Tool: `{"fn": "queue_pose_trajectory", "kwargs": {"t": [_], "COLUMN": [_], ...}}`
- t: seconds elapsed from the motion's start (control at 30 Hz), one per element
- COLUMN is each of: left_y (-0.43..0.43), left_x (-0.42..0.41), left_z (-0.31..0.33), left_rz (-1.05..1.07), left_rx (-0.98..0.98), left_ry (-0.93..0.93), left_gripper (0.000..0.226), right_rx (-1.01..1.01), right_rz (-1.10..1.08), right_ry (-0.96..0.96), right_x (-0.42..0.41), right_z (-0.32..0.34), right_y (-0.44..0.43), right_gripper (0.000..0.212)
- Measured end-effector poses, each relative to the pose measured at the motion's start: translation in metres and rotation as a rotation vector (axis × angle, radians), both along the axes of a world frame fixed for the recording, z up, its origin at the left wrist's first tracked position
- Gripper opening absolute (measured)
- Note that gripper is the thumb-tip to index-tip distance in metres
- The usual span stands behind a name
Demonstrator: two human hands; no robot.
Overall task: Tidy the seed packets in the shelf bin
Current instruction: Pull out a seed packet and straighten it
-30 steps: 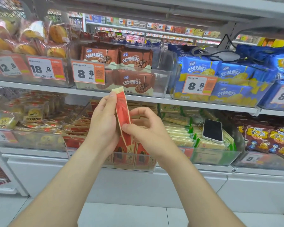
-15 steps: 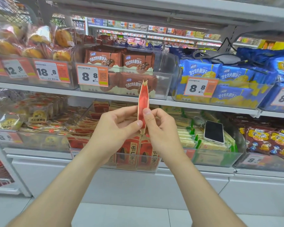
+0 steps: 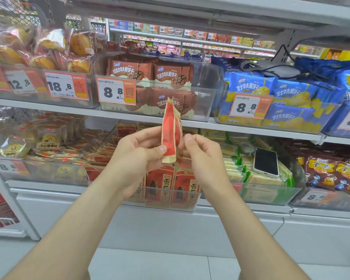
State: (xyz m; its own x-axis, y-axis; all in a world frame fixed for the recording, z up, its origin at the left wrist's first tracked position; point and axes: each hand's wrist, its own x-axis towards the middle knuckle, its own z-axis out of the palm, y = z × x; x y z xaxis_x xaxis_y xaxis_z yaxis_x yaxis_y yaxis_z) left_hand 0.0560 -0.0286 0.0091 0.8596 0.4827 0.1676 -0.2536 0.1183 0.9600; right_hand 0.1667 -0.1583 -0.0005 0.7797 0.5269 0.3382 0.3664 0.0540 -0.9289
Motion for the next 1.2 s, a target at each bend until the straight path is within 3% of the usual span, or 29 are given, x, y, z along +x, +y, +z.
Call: {"fn": "queue_pose_trajectory", "kwargs": {"t": [0.07, 0.1, 0.27, 0.37, 0.5, 0.77, 0.87, 0.97, 1.07, 1.13, 1.2], "left_y": [0.001, 0.000, -0.002, 0.000, 0.003, 0.001, -0.002, -0.006, -0.006, -0.006, -0.006], "left_x": [-0.001, -0.002, -0.002, -0.001, -0.001, 0.001, 0.000, 0.001, 0.003, 0.004, 0.004], "left_z": [0.003, 0.004, 0.002, 0.003, 0.002, 0.002, 0.004, 0.006, 0.006, 0.006, 0.005], "left_rz": [-0.020, -0.032, -0.004, 0.015, 0.042, 0.026, 0.033, 0.129, 0.261, 0.282, 0.244], "left_rx": [-0.043, -0.059, -0.047, -0.139, -0.199, -0.197, -0.149, -0.138, -0.124, -0.112, -0.094], "left_ry": [-0.012, -0.017, -0.008, -0.025, -0.029, 0.004, 0.033, 0.066, 0.112, 0.138, 0.163], "left_gripper": [0.040, 0.034, 0.036, 0.037, 0.036, 0.037, 0.029, 0.028, 0.030, 0.027, 0.027], "right_rx": [-0.012, -0.026, -0.018, 0.071, 0.117, 0.194, 0.133, -0.080, -0.317, -0.444, -0.414], "right_rz": [-0.001, -0.010, -0.065, -0.029, 0.080, 0.109, 0.094, 0.095, 0.237, 0.296, 0.255], "right_ry": [0.009, -0.002, -0.080, 0.114, 0.425, 0.632, 0.585, 0.379, 0.263, 0.178, 0.123], "right_x": [0.000, -0.002, -0.006, -0.002, -0.001, 0.001, 0.000, -0.003, -0.006, -0.006, -0.005], "right_z": [0.002, 0.002, 0.004, 0.010, 0.013, 0.017, 0.020, 0.021, 0.019, 0.015, 0.011], "right_y": [-0.002, -0.003, -0.007, -0.011, -0.015, -0.021, -0.021, -0.022, -0.024, -0.024, -0.023], "right_gripper": [0.008, 0.008, 0.037, 0.046, 0.041, 0.034, 0.038, 0.051, 0.057, 0.045, 0.022]}}
